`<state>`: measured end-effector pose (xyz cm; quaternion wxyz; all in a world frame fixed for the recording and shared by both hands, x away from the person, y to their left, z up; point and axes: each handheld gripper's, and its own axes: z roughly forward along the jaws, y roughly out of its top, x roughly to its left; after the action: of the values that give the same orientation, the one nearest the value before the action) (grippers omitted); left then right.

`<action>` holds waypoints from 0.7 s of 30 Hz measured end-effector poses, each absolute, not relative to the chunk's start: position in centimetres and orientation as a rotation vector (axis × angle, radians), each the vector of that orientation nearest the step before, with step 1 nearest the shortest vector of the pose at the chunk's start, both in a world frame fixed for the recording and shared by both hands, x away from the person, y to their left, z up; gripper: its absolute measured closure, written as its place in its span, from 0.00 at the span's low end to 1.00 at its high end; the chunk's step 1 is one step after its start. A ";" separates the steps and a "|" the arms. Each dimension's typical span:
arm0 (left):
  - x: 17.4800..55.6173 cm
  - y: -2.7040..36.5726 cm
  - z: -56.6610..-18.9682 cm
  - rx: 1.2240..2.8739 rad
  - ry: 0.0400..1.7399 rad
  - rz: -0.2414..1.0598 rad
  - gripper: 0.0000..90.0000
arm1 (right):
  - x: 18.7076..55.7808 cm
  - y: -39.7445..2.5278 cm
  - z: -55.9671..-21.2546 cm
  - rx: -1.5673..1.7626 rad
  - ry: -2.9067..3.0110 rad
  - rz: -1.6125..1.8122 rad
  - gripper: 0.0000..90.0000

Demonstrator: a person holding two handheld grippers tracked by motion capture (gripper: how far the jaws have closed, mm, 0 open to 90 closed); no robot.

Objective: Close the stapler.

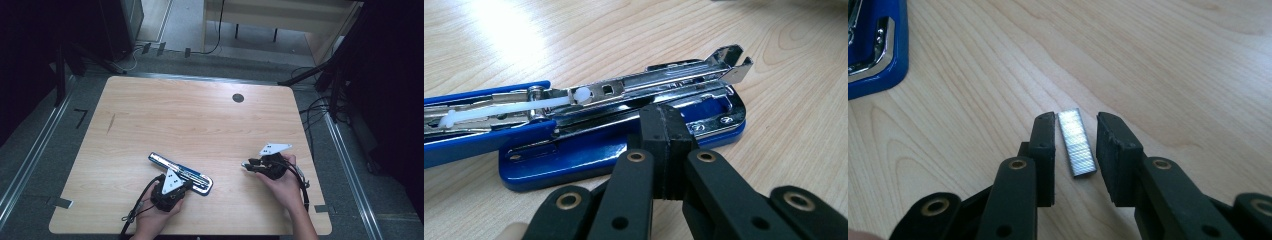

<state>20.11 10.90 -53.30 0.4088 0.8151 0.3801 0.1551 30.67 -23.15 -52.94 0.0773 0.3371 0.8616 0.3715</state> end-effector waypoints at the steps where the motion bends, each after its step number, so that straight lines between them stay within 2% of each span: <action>1: 20.1 10.9 -53.3 2.054 0.958 0.391 1.00 | 30.7 -23.1 -52.9 1.010 2.581 1.113 0.79; 11: 20.1 10.9 -53.3 2.053 0.958 0.391 1.00 | 30.5 -22.6 -53.4 0.995 2.583 1.065 0.88; 21: 20.1 10.9 -53.3 2.053 0.958 0.391 1.00 | 30.0 -21.9 -53.0 1.003 2.545 1.088 0.89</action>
<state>20.12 10.90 -53.30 0.4090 0.8148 0.3804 0.1550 29.95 -21.86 -52.96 0.0987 0.3392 0.8602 0.3679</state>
